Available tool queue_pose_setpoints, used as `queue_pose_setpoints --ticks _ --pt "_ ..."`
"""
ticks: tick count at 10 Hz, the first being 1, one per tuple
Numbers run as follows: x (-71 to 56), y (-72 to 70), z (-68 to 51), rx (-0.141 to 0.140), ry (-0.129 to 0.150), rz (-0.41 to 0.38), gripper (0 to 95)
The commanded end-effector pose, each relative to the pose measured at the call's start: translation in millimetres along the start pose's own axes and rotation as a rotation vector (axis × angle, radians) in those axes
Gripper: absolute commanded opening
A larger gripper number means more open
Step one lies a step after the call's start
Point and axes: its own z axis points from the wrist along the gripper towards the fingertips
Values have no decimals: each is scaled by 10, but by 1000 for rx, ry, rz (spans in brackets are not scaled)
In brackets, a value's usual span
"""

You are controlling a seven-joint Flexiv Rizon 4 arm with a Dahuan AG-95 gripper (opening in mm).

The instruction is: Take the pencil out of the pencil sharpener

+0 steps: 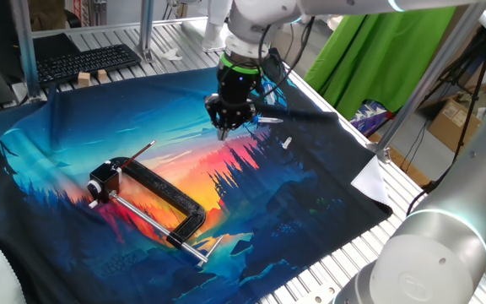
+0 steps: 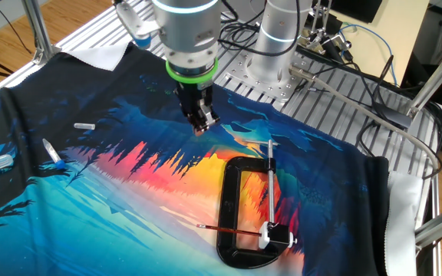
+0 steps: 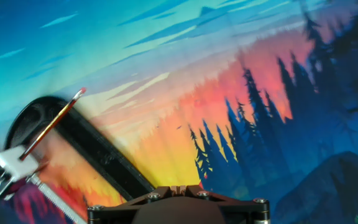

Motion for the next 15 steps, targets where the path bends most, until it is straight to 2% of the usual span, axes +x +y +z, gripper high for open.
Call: queue_pose_setpoints --ticks 1,2,3,5,6,9,15 --pt "15 10 20 -13 12 78 0" --pt "14 15 24 -13 13 91 0" --pt "11 21 34 -19 26 117 190" --pt "4 34 42 -11 30 162 190" --pt "-6 44 47 -7 30 211 190" --pt "2 98 76 -8 29 276 190" --pt "29 394 194 -8 37 400 190"
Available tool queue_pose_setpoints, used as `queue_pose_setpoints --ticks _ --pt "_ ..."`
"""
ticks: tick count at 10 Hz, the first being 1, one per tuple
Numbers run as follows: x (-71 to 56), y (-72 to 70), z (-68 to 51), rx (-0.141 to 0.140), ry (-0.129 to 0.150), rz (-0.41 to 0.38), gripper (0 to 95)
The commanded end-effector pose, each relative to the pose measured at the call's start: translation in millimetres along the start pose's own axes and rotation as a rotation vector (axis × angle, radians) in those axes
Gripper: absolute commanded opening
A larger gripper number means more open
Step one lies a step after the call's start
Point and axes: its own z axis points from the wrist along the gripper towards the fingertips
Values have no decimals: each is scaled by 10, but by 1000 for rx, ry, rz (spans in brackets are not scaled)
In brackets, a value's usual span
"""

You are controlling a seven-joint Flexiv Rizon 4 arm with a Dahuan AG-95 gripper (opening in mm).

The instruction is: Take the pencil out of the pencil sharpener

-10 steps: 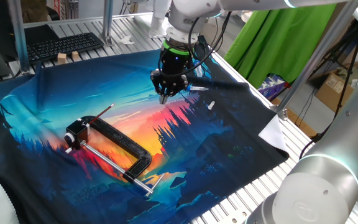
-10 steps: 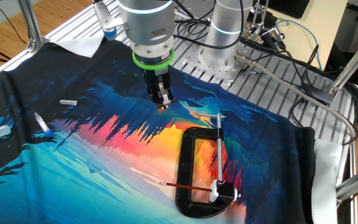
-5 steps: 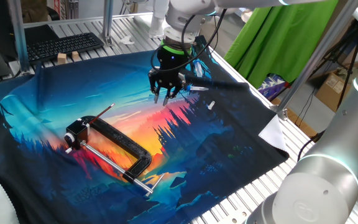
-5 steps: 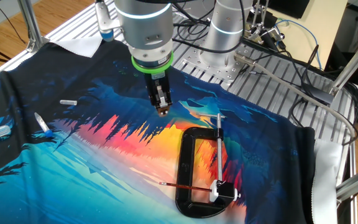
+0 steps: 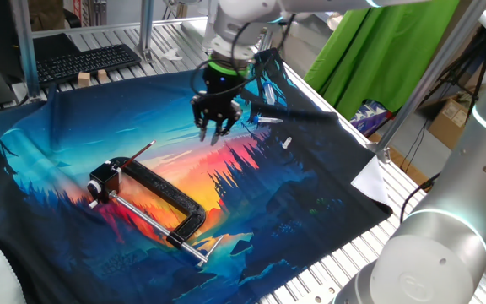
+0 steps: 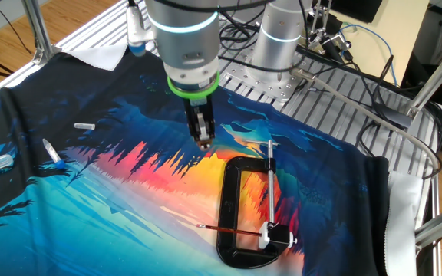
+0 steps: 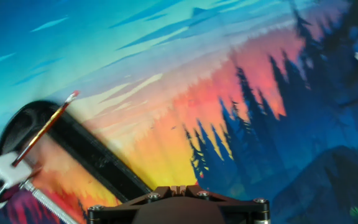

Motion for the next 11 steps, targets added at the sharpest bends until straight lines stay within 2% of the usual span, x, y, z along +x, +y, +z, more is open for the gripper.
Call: queue_pose_setpoints --ticks 1,4,8,11 --pt "56 80 43 -1 -3 33 190" --pt "73 255 112 -3 -3 72 190" --pt "0 451 228 -6 -11 106 190" --pt "-17 590 269 -8 -11 129 190"
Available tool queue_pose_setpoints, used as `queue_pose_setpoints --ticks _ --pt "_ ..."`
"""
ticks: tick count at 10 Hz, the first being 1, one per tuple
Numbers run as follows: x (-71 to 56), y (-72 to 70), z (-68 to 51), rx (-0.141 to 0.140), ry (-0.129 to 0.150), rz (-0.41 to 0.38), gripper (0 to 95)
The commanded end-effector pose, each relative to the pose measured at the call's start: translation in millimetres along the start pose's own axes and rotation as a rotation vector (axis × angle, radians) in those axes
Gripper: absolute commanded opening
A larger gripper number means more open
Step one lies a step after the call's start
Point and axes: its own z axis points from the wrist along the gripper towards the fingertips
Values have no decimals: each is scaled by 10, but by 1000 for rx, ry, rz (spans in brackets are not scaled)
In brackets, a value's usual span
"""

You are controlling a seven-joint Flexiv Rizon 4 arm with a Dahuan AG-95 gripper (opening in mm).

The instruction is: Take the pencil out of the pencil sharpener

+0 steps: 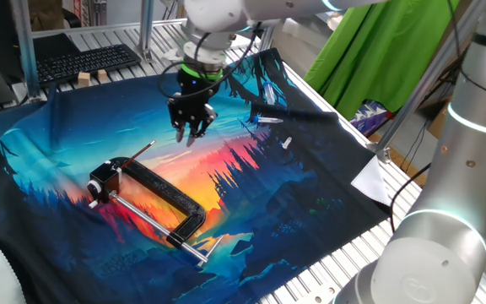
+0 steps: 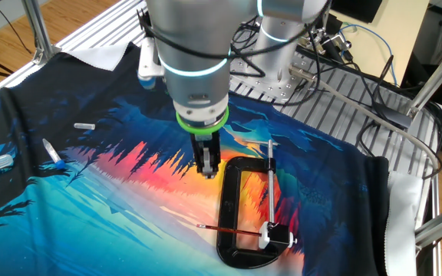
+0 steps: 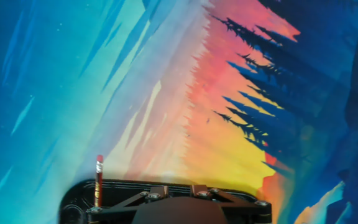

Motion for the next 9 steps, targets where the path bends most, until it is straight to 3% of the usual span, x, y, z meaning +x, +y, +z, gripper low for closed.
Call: queue_pose_setpoints --ticks 1,6,9 --pt "11 89 48 4 -7 6 190" --pt "15 219 200 -3 -14 28 190" --pt "79 264 278 -8 -25 51 190"
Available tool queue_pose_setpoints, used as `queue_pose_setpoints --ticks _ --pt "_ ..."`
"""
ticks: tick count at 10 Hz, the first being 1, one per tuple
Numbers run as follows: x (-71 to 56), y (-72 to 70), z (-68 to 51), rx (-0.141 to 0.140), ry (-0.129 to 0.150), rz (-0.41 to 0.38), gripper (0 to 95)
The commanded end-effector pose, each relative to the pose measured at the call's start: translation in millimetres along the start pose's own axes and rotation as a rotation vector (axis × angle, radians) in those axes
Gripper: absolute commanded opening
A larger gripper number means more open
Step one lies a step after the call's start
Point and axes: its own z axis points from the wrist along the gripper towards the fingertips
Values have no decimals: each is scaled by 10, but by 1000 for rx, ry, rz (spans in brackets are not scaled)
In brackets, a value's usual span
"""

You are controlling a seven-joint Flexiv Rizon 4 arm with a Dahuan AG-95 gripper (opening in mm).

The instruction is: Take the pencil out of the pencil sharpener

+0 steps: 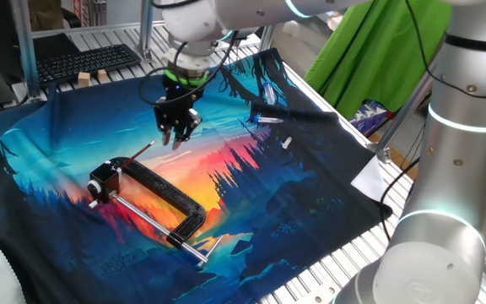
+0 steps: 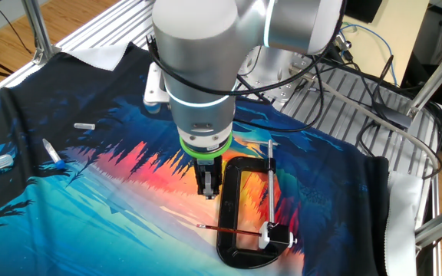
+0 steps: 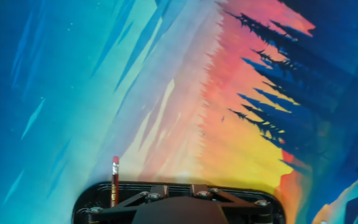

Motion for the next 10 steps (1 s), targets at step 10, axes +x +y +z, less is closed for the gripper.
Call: queue_pose_setpoints --ticks 10 --pt "44 -10 60 -7 -19 -4 380"
